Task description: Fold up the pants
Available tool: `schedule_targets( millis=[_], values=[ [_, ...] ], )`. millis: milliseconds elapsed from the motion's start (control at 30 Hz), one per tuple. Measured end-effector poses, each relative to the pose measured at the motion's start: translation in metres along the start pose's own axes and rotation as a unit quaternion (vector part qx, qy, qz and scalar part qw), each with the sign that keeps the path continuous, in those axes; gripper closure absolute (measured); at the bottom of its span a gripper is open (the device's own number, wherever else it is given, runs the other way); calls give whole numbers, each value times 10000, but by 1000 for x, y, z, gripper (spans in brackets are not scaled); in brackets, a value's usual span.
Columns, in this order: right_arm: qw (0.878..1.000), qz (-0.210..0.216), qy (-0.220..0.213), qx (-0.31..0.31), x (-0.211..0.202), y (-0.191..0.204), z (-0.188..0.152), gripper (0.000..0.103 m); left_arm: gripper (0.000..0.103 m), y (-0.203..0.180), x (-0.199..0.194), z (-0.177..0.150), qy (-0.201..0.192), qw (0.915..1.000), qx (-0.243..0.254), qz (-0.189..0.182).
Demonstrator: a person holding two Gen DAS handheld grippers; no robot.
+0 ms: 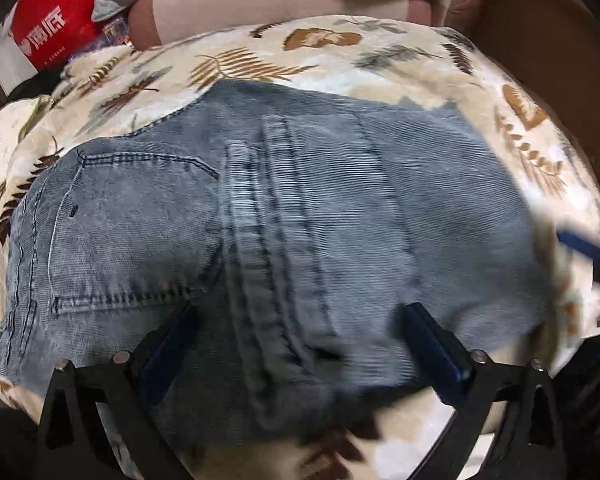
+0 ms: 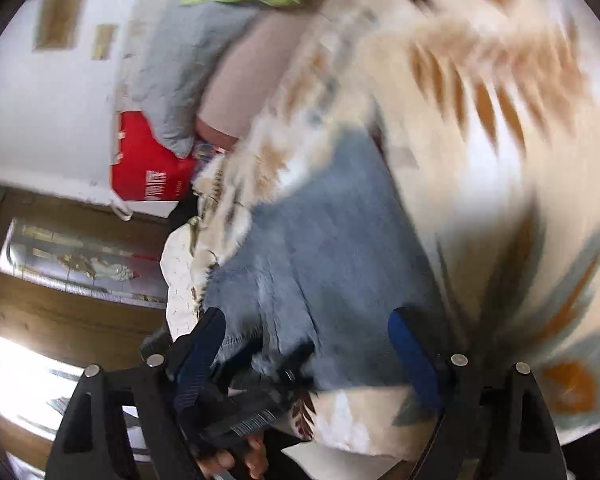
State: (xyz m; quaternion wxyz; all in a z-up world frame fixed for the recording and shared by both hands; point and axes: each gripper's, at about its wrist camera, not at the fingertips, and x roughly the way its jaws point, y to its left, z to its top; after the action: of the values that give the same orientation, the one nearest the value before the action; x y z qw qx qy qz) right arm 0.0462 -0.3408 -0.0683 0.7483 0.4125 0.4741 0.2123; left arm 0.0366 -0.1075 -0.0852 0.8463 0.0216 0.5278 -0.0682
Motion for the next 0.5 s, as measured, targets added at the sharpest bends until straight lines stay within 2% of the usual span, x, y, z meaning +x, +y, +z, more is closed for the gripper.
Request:
schedule_targets(
  millis=[33,100,167,200,233,267,300,333,400,467,500],
  values=[
    [9999,64,-68,-128,-6,9,11,17,2,1,-8,2,-128,9997,-80,-198],
    [9994,308,-63,-151,-5,20,35,17,2,-2,-26,9,-500,9986,-47,-163],
    [9974,637,332,-56,21,21,60,17,1,-2,-30,11,-648,9974,-33,-304],
    [9959,737,516,-17,36,21,66,17,1,-4,-22,11,-546,9979,-23,-356],
    [9949,671,754,43,63,13,78,17,2,-6,-9,10,-337,9990,29,-287],
    [9950,469,879,43,79,9,83,17,2,-5,13,7,40,9999,80,-83],
    [9956,-55,923,130,98,-8,92,17,0,-5,22,6,87,9999,117,-39],
    [9948,-242,914,382,106,-24,96,17,0,-8,19,5,-176,9996,222,5],
    [9959,73,717,548,98,-23,99,17,0,-8,14,6,-121,9995,285,-66],
    [9991,68,415,68,74,0,96,17,0,0,8,9,-110,9997,-16,-233],
    [9990,134,417,9,66,4,91,17,0,3,4,10,-146,9994,-91,-314]
  ],
)
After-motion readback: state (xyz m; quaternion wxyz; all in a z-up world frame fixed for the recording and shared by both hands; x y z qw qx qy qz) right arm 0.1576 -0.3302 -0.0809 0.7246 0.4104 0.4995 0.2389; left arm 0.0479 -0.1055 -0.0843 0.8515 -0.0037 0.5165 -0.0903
